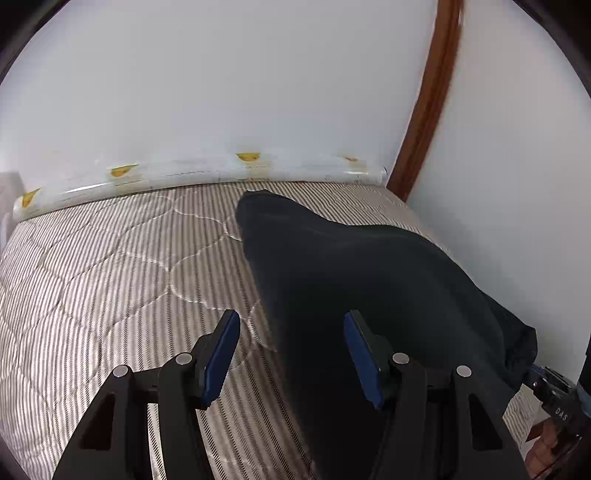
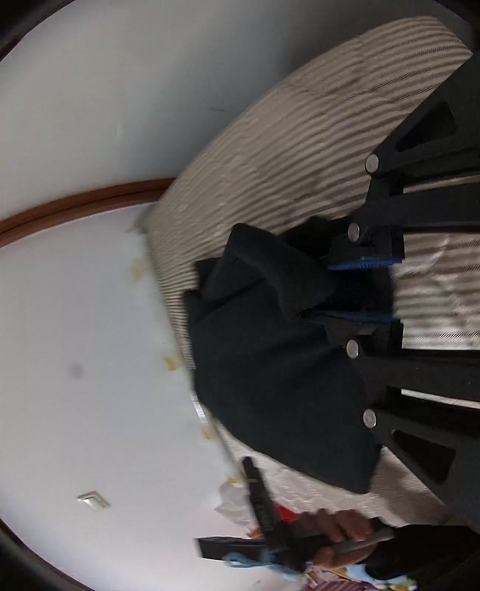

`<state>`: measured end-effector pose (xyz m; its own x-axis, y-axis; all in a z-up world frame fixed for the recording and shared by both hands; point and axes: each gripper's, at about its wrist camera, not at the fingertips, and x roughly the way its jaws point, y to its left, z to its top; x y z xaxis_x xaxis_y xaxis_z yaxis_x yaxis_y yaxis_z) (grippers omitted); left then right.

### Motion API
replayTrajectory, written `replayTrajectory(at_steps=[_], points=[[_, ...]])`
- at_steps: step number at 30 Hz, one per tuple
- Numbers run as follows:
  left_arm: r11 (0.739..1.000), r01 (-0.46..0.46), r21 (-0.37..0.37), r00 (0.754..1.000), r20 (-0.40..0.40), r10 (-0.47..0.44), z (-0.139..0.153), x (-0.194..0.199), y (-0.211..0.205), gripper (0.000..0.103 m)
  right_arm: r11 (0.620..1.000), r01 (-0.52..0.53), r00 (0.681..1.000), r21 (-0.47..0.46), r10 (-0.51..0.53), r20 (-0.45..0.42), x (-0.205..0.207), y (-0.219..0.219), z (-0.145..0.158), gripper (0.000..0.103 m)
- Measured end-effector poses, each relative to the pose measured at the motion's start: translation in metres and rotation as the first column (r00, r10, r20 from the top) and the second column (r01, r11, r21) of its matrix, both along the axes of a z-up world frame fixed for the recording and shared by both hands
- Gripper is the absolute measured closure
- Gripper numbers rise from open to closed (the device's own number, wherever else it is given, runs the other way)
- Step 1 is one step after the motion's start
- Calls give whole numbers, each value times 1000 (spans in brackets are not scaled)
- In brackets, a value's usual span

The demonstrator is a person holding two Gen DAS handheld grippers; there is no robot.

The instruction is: Fold small clothes

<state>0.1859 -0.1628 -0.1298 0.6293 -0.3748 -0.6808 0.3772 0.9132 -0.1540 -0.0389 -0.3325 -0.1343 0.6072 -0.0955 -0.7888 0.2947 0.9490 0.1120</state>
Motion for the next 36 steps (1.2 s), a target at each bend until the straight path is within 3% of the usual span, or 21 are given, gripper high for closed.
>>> replayTrajectory(at_steps=[5,10,13,19,23,30,31,32,33,36], points=[[1000,-1,12,1000,-18,1,-5,8,1,47,1000,-2,999,-14,3,45,-6,-11,15,67],[1000,-4,15,1000,-23,4,-6,16,-2,47,990,-16,993,-140,32,114,10,-8,51,65],[1000,-13,1,999,-41,13,-9,24,-5,47,992,-38,991,-116,53,126,32,-11,62,63],[1000,-29,-4,999,-24,29,-9,34,-6,47,988,-92,996,-128,94,13,104,-16,56,63],[999,-36,-20,999,-39,35,-10,46,-5,47,990,-109,990,-91,99,-105,158,-25,33,63],[999,-19,-26,999,-45,18,-14,59,-11,47,994,-104,937,44,113,-330,225,-40,-28,64],[1000,-18,-26,999,-47,16,-15,61,-12,47,992,-111,934,53,123,-336,228,-39,-32,69],[999,-15,-28,999,-53,13,-17,63,-13,47,990,-126,934,61,139,-329,230,-38,-34,94],[999,-13,-30,998,-61,11,-18,64,-14,47,985,-157,932,66,170,-319,232,-35,-34,98],[999,0,-41,998,-63,-3,-18,65,-16,46,974,-222,948,-39,207,-243,228,-26,-16,99]])
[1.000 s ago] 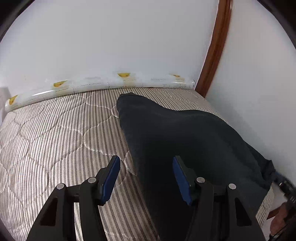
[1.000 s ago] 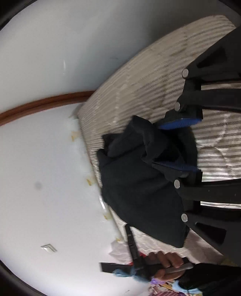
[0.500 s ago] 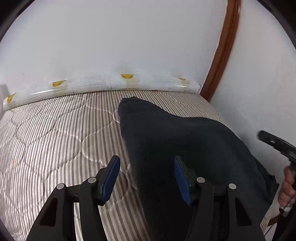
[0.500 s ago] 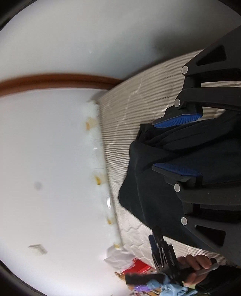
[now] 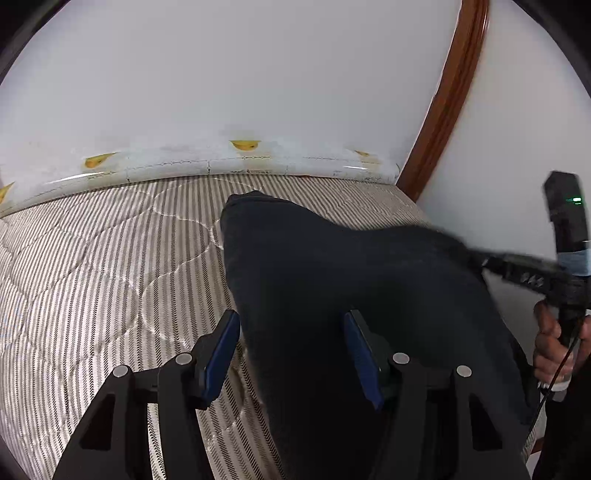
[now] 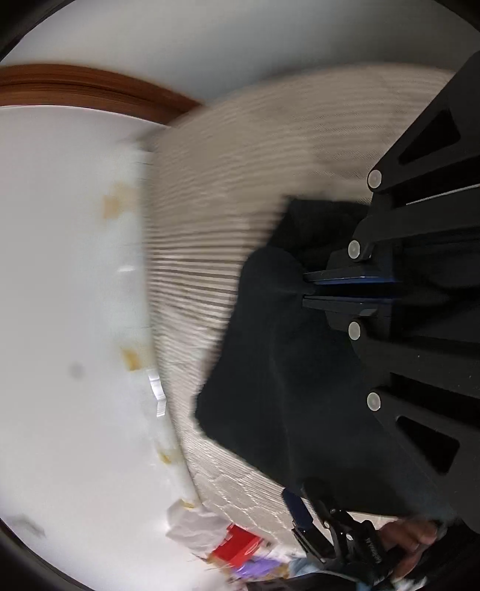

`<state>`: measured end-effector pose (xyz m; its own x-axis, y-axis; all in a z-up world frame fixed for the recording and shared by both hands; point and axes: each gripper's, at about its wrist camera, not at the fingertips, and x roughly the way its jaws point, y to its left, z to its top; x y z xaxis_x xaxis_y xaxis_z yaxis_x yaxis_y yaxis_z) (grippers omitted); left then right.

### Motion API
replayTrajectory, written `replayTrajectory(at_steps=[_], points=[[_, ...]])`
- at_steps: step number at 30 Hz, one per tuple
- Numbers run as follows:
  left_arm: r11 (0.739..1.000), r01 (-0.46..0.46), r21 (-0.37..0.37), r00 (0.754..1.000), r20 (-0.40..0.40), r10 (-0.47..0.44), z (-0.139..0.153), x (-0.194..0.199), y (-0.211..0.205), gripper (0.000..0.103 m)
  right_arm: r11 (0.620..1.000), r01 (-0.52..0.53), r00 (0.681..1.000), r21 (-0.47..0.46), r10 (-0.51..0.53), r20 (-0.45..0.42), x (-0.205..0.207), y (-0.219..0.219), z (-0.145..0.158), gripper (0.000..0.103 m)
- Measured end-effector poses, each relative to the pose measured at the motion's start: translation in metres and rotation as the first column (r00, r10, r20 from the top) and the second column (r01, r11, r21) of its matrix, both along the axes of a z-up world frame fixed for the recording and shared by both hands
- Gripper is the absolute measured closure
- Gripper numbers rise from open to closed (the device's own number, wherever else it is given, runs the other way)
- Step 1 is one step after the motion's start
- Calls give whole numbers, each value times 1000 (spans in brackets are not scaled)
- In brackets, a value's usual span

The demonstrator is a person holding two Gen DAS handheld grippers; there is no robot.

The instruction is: Fold small clothes

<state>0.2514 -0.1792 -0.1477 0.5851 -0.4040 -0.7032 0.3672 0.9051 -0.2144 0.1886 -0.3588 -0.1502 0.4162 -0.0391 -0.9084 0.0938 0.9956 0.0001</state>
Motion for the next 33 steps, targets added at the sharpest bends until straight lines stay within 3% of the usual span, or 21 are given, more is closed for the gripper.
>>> replayTrajectory(at_steps=[3,8,11,17,20,22,25,28,33], points=[[1000,19,-12,1000,-3,-19,0,-1,-2,46,999,-3,995,-33,7,100,-11,-8,17,99],[999,22,27,1000,-6,-21,-4,-3,-12,46,994,25,999,-102,-30,-45,-7,-12,-31,98],[999,14,45,1000,-5,-14,-3,-6,-12,46,984,31,999,-175,-32,-2,-17,-4,-10,94],[999,13,29,1000,-17,-13,-1,-20,-6,46,991,17,998,-131,-9,68,-67,11,29,89],[1000,9,30,1000,-25,-9,-1,-32,-3,46,995,-20,997,-98,27,69,-99,24,27,89],[999,13,33,1000,-28,-12,0,-43,-2,46,990,-12,998,-144,21,56,-121,29,15,89],[999,16,37,1000,-24,-15,8,-60,2,46,975,83,996,-204,-89,-18,-147,18,-5,93],[999,21,35,999,-25,-20,18,-76,7,46,973,167,986,-161,-166,17,-169,9,13,92],[999,-2,47,1000,-11,2,49,-112,20,46,954,264,962,-144,-251,103,-190,16,67,83]])
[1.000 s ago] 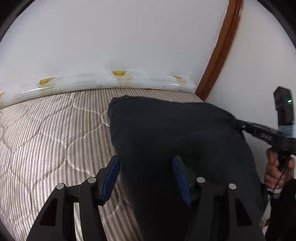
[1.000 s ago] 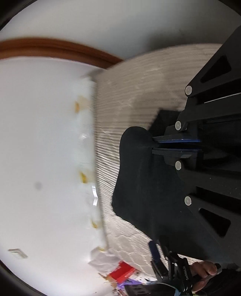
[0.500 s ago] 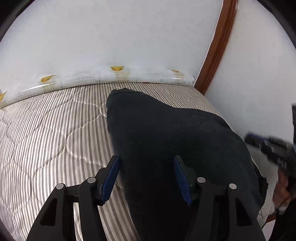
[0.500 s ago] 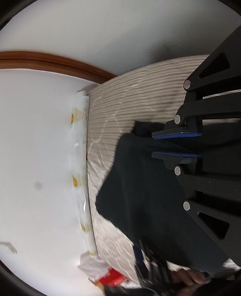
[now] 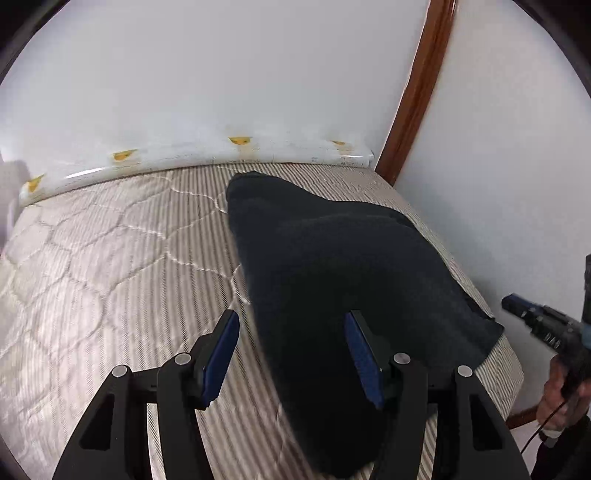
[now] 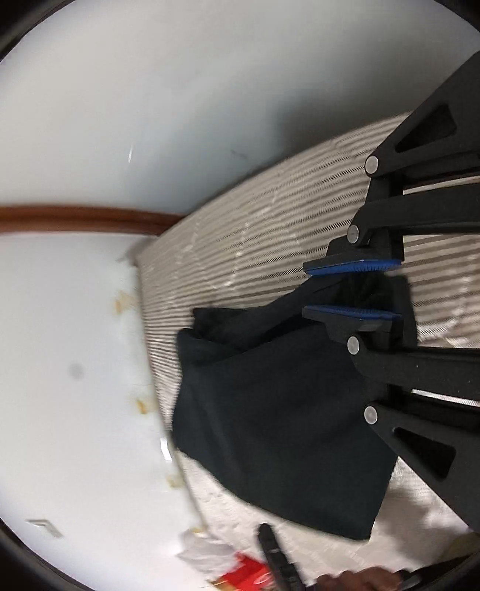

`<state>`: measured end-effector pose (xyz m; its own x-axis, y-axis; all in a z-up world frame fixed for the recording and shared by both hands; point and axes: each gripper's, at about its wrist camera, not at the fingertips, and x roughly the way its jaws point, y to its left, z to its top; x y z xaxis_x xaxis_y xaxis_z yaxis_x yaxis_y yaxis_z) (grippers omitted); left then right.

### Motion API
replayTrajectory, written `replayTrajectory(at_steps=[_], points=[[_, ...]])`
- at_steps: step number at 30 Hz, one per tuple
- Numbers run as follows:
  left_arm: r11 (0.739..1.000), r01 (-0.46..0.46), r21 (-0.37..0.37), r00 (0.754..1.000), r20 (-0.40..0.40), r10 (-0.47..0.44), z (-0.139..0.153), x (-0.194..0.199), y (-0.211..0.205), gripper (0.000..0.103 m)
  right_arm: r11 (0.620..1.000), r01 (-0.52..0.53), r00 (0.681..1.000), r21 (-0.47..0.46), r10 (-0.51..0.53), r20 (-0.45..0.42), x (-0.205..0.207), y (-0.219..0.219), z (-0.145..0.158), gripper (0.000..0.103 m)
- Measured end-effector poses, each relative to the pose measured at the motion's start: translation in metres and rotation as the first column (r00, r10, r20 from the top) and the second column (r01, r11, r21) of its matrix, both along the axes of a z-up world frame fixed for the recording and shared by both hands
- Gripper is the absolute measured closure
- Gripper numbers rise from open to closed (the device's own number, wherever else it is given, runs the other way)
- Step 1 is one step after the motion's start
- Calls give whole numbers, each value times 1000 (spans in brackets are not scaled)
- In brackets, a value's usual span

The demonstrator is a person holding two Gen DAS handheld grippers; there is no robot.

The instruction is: Fold small clothes

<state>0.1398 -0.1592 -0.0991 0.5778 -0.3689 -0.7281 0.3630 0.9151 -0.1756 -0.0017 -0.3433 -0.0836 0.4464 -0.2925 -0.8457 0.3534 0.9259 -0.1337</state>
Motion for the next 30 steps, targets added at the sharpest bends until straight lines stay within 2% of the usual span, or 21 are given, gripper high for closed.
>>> replayTrajectory(at_steps=[3,4,5,7,10,12,13,16,20,30], points=[[1000,-14,12,1000,20,13,21,-21,6,40,1000,14,999,3,-14,35,-10,14,29,65],[1000,-14,16,1000,23,14,27,-27,7,34,1000,14,999,6,-15,41,-12,16,36,58],[1000,-11,19,1000,28,11,35,-35,9,26,1000,14,999,8,-14,47,-15,22,44,56],[999,-11,32,998,60,9,52,-52,10,22,1000,12,998,-4,-12,54,-16,32,58,54],[998,-23,58,993,115,16,74,-74,12,18,999,10,998,-42,-8,55,-20,50,76,48],[998,-28,57,991,131,21,83,-83,14,18,999,-8,998,-32,10,69,-25,61,88,48],[998,-33,59,990,140,24,88,-87,15,18,1000,-18,997,-23,19,76,-26,62,91,44],[996,-50,80,986,162,37,99,-98,17,18,998,-39,993,-46,44,107,-31,77,103,17],[995,-37,97,985,172,20,104,-114,17,18,993,-54,986,-105,70,154,-43,96,116,12],[996,-33,85,987,160,19,101,-127,13,18,996,-51,990,-71,60,129,-66,94,115,11]])
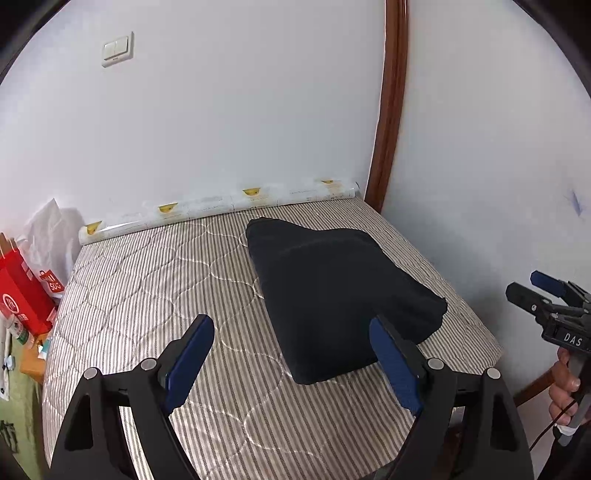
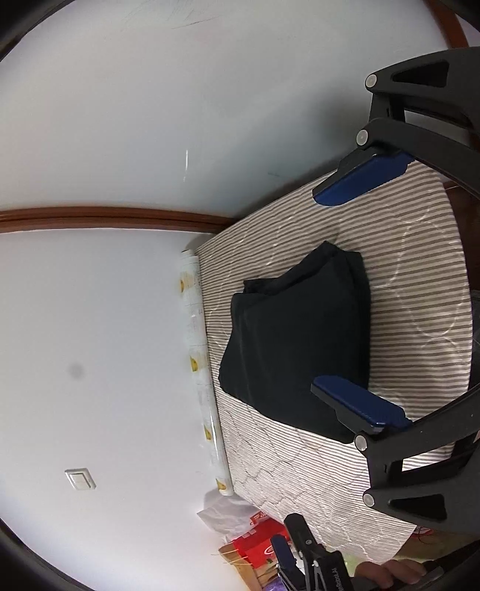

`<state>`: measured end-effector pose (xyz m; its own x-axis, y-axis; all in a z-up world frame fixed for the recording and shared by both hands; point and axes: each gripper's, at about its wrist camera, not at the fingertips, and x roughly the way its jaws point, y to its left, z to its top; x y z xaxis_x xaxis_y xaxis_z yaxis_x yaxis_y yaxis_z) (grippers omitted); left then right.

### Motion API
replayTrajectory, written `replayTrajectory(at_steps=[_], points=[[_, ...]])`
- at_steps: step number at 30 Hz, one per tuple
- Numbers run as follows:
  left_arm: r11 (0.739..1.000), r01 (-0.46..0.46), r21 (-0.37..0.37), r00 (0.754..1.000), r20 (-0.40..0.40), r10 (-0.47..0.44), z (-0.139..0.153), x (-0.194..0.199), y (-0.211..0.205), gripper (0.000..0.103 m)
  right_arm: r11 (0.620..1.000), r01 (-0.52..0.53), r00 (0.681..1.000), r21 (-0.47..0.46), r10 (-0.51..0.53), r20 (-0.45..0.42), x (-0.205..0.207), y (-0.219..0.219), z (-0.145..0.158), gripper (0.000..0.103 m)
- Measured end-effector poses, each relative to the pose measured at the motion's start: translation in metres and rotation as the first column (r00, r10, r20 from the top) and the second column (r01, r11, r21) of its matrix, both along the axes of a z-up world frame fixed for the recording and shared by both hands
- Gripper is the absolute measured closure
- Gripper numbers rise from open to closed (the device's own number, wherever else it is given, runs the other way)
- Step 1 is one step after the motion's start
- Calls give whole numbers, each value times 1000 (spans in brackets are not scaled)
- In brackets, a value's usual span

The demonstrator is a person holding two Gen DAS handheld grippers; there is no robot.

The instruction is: Fold small clothes

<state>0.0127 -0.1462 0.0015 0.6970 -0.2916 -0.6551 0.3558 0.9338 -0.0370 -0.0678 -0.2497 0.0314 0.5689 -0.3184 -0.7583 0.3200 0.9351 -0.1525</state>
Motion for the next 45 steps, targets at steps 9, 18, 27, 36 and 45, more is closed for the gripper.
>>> replayTrajectory(at_steps=[9,18,27,36,45], points=[[1000,1,10,1000,9,-1,2,-4,-4,18,1000,9,1000,22,-9,-5,-15,-6,0,11],[1000,-26,0,1000,0,26,0,-3,6,18,1000,-14,1000,22,14,-15,-15,-2,-1,11],[999,-41,-5,999,9,41,2,-1,14,18,1000,-9,1000,27,9,-25,-12,-2,-5,10],[999,-51,-8,999,10,51,1,-1,19,18,1000,-9,1000,30,9,-25,-12,-2,-5,11],[998,-54,-20,999,6,54,1,-1,20,18,999,-6,1000,33,7,-27,-15,-4,-5,11]])
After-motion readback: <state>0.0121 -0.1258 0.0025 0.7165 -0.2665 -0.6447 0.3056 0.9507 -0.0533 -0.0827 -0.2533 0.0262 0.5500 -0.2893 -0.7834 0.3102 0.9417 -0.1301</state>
